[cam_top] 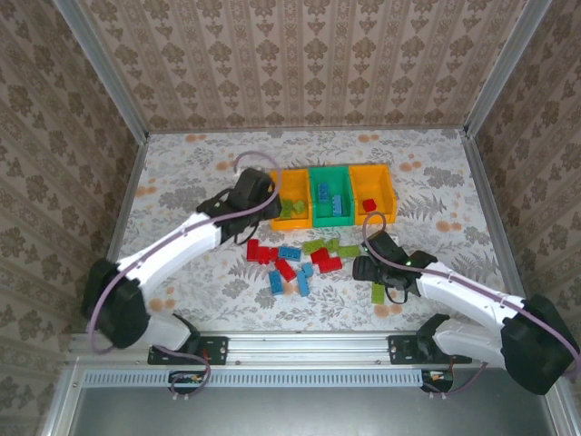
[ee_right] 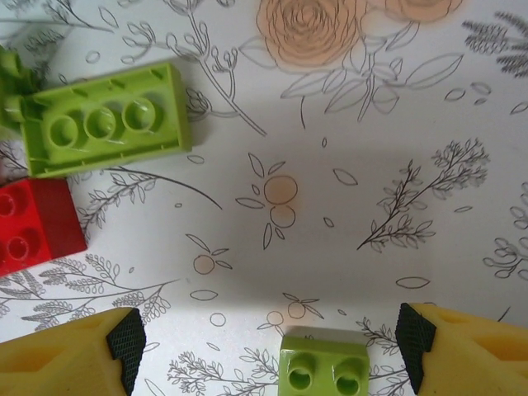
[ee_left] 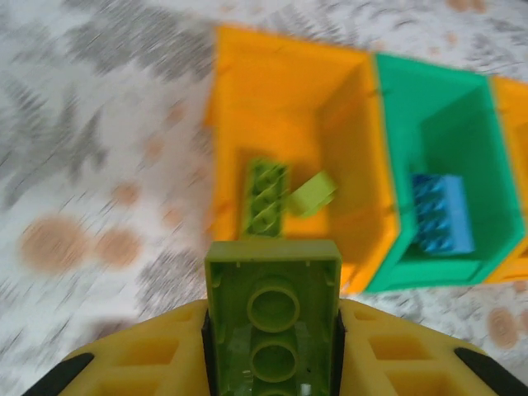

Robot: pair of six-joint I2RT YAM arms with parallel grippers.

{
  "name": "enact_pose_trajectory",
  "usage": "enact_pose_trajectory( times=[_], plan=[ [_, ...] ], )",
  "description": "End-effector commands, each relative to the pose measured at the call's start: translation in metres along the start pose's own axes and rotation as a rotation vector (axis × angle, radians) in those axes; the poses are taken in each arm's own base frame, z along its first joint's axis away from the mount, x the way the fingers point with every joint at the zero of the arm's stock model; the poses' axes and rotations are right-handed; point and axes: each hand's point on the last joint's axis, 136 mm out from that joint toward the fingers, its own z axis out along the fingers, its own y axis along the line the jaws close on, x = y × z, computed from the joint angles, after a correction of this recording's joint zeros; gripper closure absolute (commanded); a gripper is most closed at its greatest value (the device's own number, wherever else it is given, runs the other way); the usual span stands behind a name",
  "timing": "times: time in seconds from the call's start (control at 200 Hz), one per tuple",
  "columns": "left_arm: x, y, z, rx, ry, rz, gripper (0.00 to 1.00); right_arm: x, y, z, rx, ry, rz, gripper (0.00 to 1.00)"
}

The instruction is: Sort the legos into containers by color

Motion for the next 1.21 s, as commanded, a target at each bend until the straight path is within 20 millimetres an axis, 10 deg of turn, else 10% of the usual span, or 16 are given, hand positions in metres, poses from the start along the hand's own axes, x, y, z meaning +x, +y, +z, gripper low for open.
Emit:
enact_pose_trajectory(
  times=[0.0,0.545,1.2],
  plan=[
    [-0.012,-0.029,0.027,0.12,0.055,0.133,0.66,0.021,-0.008,0.006,0.041,0.086,0.014,0.18],
    [-0.011,-0.037,0.1,0.148,0.209,0.097,0.58,0.043,-0.02,-0.001,0.133,0.191,-0.015,0.26],
    [-0.014,-0.032,0.044,0.145,0.065,0.129,0.18,0.034,0.004,-0.001,0.062,0.179,-0.032,0.73]
  ],
)
